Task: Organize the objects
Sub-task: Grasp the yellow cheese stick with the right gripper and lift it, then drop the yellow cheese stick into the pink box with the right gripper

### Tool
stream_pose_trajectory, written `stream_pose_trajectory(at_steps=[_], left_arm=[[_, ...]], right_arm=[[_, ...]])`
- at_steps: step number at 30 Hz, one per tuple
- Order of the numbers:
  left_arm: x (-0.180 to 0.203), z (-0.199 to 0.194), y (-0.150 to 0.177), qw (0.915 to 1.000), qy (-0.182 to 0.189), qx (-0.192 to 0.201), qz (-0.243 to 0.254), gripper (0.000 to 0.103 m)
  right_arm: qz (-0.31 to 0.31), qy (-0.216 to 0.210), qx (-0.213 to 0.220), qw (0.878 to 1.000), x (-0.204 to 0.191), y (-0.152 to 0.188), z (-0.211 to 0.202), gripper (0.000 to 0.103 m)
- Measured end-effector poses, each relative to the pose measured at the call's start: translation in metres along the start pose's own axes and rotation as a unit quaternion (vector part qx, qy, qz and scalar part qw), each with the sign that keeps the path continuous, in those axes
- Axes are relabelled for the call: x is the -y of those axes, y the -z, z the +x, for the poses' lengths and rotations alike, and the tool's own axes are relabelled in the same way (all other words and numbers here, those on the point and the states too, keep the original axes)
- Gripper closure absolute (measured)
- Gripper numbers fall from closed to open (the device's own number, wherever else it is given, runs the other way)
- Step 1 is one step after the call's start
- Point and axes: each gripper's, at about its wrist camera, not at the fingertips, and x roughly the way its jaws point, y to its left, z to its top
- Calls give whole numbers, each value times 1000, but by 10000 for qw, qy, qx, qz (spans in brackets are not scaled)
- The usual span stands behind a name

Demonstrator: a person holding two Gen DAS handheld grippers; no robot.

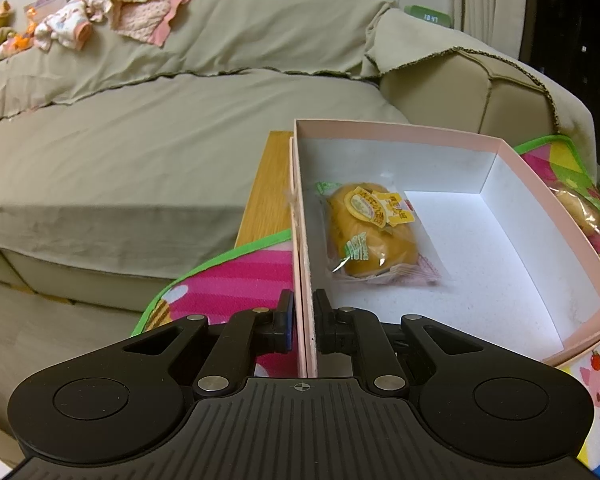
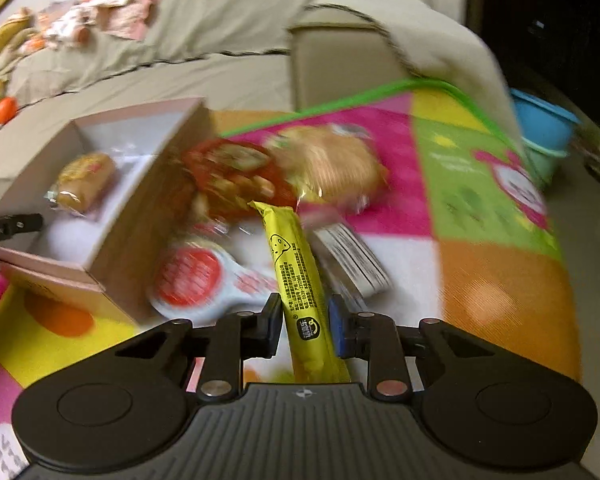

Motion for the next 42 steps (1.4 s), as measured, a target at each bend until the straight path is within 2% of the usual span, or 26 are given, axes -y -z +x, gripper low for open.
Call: stream_pose_trajectory(at_steps=[3,6,9,13,18,20,25,29,32,34,37,40,42], left_arm=[[0,0,0,10000,-1,1,2,91],[1,0,0,10000,-4,2,1,91],[1,0,0,10000,-4,-2,-4,91],[0,0,0,10000,-2,1,-8,91],[0,-1,0,10000,6,2,-22,91],[0,0,0,10000,6,7,-29,91],[-1,0,0,10000,20,-1,-42,91],[-1,0,0,10000,41,9,-47,91],[-2,1,1,9999,80,10,-92,91],[-3,1,0,9999,91,4,-135,91],[-4,2,1,9998,107,5,-164,91],[-4,1,2,9998,124,-1,-143,91],[-5,0,2,9998,128,-7,-123,91]], right_arm=[[310,-79,-184,9993,12,18,-15,80],[514,-376,-369,9973,13,35,-31,80],[339,-556,-420,9970,2,42,-40,78],[-83,-192,-153,9997,-14,40,-38,76],[-273,-84,-183,9994,-18,31,-19,76],[-368,-124,-272,9989,-20,31,-23,81],[-304,-330,-365,9983,-22,31,-57,82],[-208,-601,141,9979,-32,7,-103,82],[-63,-1116,774,9907,-46,-31,-136,82],[-20,-1443,1051,9839,-58,-53,-145,82],[-117,-1886,1295,9734,-91,-82,-137,82],[-154,-2127,1130,9704,-122,-94,-103,82],[-78,-2125,956,9724,-138,-98,-74,82]])
